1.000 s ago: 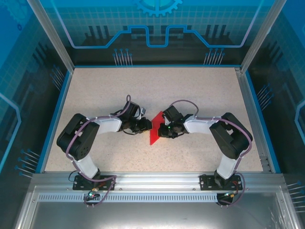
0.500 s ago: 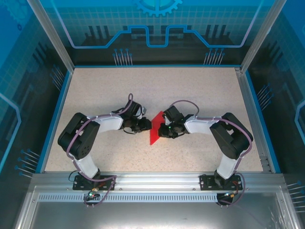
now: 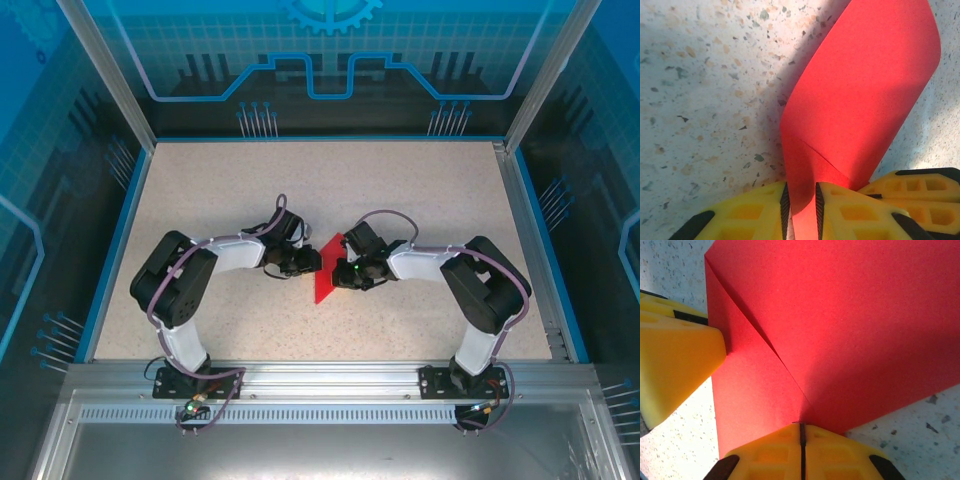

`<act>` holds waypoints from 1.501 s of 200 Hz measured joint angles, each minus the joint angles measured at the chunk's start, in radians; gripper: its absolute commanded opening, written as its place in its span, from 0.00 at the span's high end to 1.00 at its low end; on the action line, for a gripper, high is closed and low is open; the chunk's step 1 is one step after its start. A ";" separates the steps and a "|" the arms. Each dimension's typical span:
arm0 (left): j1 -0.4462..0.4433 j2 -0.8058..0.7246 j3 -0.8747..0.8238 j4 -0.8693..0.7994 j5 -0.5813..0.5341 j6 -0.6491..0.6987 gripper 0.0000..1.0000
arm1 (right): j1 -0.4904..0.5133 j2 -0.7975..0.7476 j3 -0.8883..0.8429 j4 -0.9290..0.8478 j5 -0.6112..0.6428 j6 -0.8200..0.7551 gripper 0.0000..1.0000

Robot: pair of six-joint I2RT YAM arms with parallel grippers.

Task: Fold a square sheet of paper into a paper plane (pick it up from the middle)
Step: Fold the wing for the fifth time at the center of the table.

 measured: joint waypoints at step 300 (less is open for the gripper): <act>-0.127 -0.001 0.125 -0.181 -0.117 0.150 0.95 | -0.029 -0.017 -0.076 0.122 -0.061 0.012 0.93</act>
